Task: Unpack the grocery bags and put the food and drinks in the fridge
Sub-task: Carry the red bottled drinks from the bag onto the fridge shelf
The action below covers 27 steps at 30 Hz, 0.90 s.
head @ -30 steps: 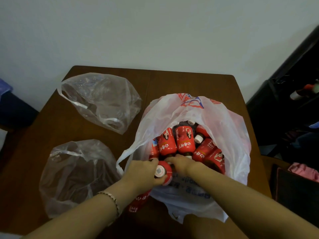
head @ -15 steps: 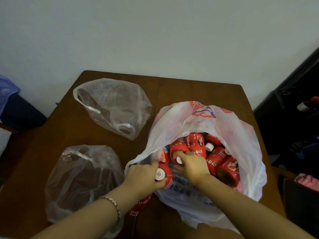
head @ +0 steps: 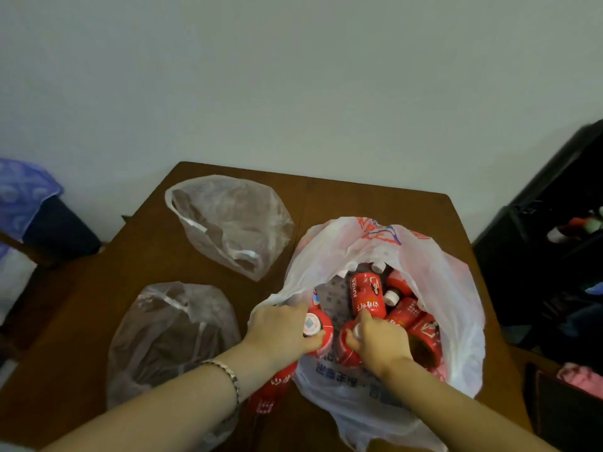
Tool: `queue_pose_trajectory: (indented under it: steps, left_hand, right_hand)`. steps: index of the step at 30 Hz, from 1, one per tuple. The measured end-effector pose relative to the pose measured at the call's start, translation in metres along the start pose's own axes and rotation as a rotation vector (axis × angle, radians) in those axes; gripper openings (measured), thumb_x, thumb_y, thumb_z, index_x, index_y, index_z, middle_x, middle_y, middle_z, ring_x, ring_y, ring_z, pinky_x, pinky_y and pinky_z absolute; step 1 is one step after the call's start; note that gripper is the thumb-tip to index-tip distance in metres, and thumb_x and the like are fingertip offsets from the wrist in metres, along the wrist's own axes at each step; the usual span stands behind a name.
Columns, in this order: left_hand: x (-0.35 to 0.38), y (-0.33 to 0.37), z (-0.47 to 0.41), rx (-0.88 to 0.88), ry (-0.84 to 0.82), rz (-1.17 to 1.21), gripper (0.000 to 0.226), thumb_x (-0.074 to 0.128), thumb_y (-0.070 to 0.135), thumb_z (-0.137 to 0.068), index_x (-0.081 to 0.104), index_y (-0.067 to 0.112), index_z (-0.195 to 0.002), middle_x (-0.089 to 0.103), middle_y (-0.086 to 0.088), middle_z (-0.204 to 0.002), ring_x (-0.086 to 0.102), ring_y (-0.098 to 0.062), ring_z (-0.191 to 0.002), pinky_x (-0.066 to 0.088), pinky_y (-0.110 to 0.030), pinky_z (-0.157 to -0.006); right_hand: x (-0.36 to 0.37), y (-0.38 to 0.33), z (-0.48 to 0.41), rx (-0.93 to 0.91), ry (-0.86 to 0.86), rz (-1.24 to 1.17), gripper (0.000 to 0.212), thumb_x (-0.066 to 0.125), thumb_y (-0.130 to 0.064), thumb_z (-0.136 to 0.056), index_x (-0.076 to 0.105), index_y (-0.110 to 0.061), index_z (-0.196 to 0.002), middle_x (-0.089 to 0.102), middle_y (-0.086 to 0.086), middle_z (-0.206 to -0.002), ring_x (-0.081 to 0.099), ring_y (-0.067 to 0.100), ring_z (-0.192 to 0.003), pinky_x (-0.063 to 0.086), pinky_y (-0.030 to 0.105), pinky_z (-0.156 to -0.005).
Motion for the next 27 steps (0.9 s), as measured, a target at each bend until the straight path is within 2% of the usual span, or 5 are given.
queue_pose_trajectory:
  steps: [4, 10, 14, 20, 27]
  left_hand:
    - [-0.030, 0.011, 0.017, -0.112, 0.092, 0.024, 0.048, 0.046, 0.060, -0.086, 0.051, 0.023, -0.116, 0.060, 0.001, -0.117, 0.054, -0.020, -0.112, 0.042, -0.029, -0.086]
    - [-0.071, 0.039, 0.064, -0.344, 0.162, -0.088, 0.048, 0.040, 0.060, -0.089, 0.050, 0.017, -0.106, 0.065, -0.003, -0.108, 0.061, -0.024, -0.100, 0.040, -0.031, -0.074]
    - [-0.098, 0.055, 0.119, -0.534, 0.218, -0.036, 0.048, 0.042, 0.061, -0.088, 0.051, 0.017, -0.107, 0.064, -0.004, -0.107, 0.061, -0.025, -0.099, 0.043, -0.033, -0.076]
    - [-0.123, 0.075, 0.246, -0.812, 0.260, -0.058, 0.045, 0.039, 0.060, -0.090, 0.048, 0.017, -0.101, 0.064, -0.005, -0.105, 0.060, -0.024, -0.096, 0.034, -0.031, -0.068]
    - [-0.115, 0.115, 0.444, -1.236, 0.311, -0.085, 0.046, 0.040, 0.057, -0.091, 0.050, 0.014, -0.103, 0.064, -0.007, -0.108, 0.060, -0.028, -0.100, 0.033, -0.030, -0.069]
  right_hand:
    - [-0.052, -0.011, 0.005, -0.155, 0.085, -0.007, 0.029, 0.047, -0.043, -0.090, 0.049, -0.017, -0.103, 0.067, 0.004, -0.101, 0.064, 0.026, -0.091, 0.047, 0.033, -0.073]
    - [-0.133, -0.040, 0.035, -0.531, 0.112, 0.018, 0.039, 0.051, -0.049, -0.088, 0.053, -0.019, -0.114, 0.064, 0.001, -0.108, 0.062, 0.018, -0.096, 0.050, 0.028, -0.084]
    - [-0.167, -0.068, 0.071, -0.701, 0.148, 0.113, 0.040, 0.052, -0.049, -0.087, 0.053, -0.020, -0.114, 0.066, 0.000, -0.109, 0.063, 0.018, -0.097, 0.043, 0.024, -0.076]
    - [-0.189, -0.134, 0.175, -1.039, 0.235, 0.190, 0.035, 0.053, -0.045, -0.084, 0.054, -0.018, -0.106, 0.066, 0.003, -0.105, 0.063, 0.023, -0.098, 0.041, 0.028, -0.072]
    - [-0.155, -0.204, 0.349, -1.457, 0.149, 0.160, 0.032, 0.054, -0.047, -0.084, 0.053, -0.022, -0.105, 0.066, 0.000, -0.103, 0.063, 0.021, -0.094, 0.047, 0.029, -0.073]
Point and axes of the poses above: each hand's wrist, its own z-axis away from the middle knuckle, its own x-axis out of the palm, y = z × x, the point moved 5 cm from there along -z, towards the middle knuckle
